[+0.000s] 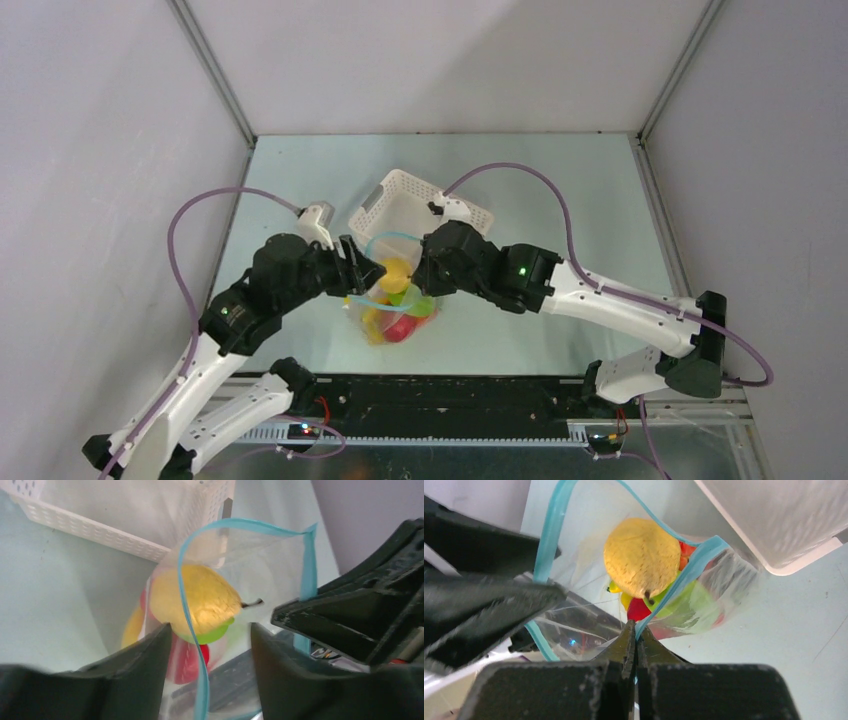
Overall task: Place the food in the zip-top bag and seal the zipper
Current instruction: Adjust the zipper food storage bag at the center of the board, then zip the zipper food storage bag at the center of the board.
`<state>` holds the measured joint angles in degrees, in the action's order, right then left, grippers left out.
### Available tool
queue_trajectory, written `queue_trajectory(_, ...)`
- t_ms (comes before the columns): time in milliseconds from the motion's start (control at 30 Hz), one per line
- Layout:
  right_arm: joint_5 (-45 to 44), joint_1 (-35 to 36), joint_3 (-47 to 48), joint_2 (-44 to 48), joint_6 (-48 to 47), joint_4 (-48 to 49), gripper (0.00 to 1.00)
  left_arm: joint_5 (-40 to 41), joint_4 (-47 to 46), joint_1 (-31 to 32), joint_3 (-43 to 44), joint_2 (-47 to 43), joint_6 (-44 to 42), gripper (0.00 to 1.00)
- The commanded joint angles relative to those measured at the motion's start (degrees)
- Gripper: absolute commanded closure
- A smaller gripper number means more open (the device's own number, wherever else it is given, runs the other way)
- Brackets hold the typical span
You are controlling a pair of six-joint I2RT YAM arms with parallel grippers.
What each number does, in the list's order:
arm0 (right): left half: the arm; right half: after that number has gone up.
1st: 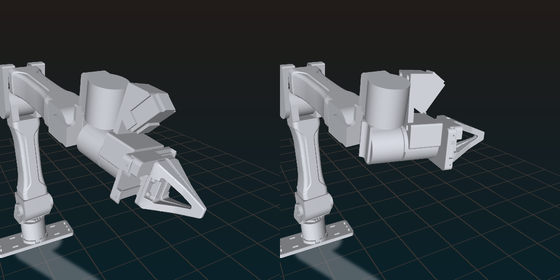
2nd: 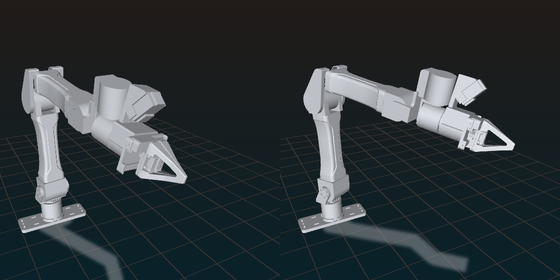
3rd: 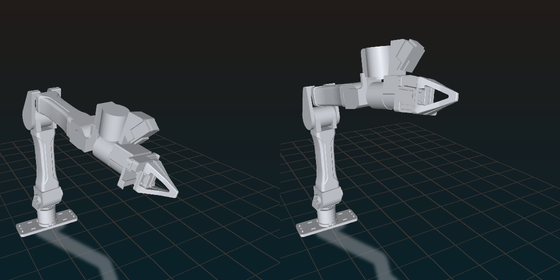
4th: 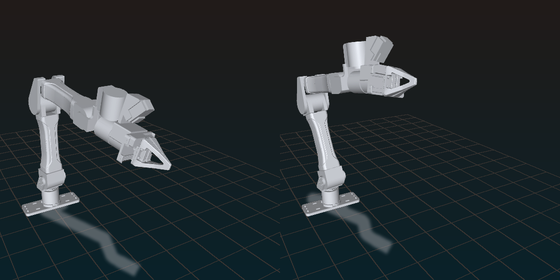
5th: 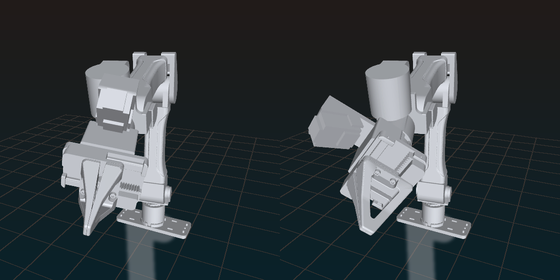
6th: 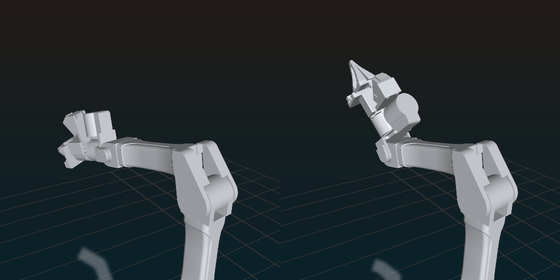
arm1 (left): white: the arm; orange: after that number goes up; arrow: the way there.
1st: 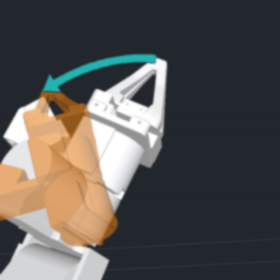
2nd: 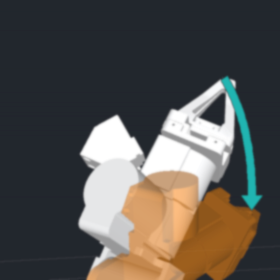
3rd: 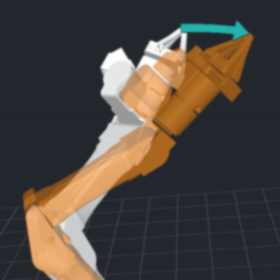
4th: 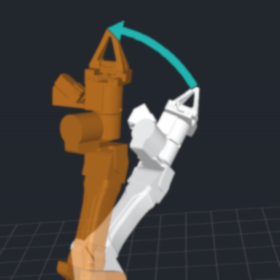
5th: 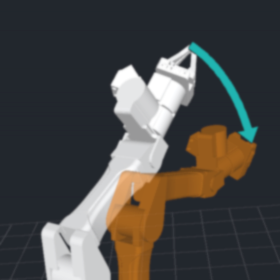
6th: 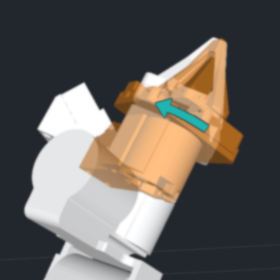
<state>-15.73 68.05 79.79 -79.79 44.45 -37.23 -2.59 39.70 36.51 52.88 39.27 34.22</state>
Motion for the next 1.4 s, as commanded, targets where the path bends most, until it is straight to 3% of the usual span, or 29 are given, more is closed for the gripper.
queue_trajectory(0, -2.91, -1.34, -1.37, 2.01, 4.73, 5.57, 1.00, 2.05, 0.46, 0.18, 0.71, -4.08, -2.16, 0.11)
queue_trajectory(67, -2.81, -1.46, -1.51, 2.08, 4.91, 5.58, 1.00, 5.18, 3.29, 0.22, 0.96, -6.80, -2.93, 0.02)
queue_trajectory(233, -1.07, -2.25, -2.31, 2.32, 5.27, 5.37, 1.00, 5.64, 7.27, 0.17, -1.74, -14.71, -4.14, 0.00)
queue_trajectory(400, -0.49, -2.12, -3.44, 3.67, 3.91, 4.96, 1.00, 0.18, 0.96, 0.22, -10.19, -22.64, -2.47, 0.00)
queue_trajectory(533, -0.07, -2.81, -4.86, 5.22, 3.92, 4.56, 1.00, 1.67, -5.36, 0.21, -12.60, -23.67, 0.22, 0.00)
queue_trajectory(767, 1.65, -6.05, -5.95, 7.98, 1.40, 1.87, 1.00, -11.51, -23.28, 0.21, -22.56, -22.43, 0.54, 0.03)
queue_trajectory(1033, 5.42, -9.94, -6.64, 11.69, -1.85, 0.18, 1.00, -20.19, -37.02, 0.22, -29.17, -23.71, -3.37, 0.10)
queue_trajectory(1200, 9.40, -10.92, -9.18, 13.44, -0.88, 1.79, 1.00, -23.94, -39.37, 0.33, -29.20, -17.71, -8.35, 0.18)
queue_trajectory(1367, 9.97, -11.47, -10.76, 15.37, 0.39, 1.52, 1.00, -22.82, -38.17, 0.79, -28.78, -16.28, -12.42, 0.23)
